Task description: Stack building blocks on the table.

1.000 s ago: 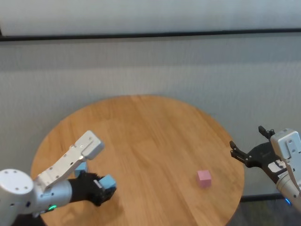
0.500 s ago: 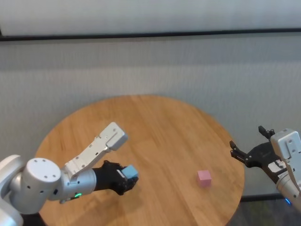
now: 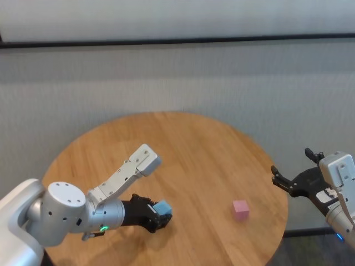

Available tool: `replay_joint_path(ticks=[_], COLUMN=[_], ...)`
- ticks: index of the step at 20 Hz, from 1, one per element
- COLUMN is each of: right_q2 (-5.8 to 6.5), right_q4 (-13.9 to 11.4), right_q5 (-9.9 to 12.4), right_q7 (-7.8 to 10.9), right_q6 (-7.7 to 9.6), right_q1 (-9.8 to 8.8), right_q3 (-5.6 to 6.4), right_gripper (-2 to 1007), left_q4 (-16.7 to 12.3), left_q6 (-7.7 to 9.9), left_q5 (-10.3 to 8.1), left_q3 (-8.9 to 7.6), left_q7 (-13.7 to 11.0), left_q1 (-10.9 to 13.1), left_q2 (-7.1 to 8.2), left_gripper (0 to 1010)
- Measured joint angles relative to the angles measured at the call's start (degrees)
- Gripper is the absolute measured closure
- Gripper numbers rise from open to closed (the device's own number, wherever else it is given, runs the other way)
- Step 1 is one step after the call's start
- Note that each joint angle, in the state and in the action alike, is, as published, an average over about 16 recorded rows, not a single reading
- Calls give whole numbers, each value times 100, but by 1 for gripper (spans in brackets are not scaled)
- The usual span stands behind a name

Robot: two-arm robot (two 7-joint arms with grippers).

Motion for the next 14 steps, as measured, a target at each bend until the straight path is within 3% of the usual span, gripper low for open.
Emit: replay_joint_path(ticks=[7,14], right_q2=[0,0], right_q4=[0,0], right_q5=[0,0], right_q7=[0,0], right_q6=[0,0], right_q1=[0,0], right_q3=[0,0], right_gripper=[0,0], left_q4=[218,274], left_q6=[168,231], left_q5=[3,-2], left_q3=[40,49], left_q7=[-48,-66], left_q1=[-96,-118], left_q2=[-112,-132], left_gripper=[614,565])
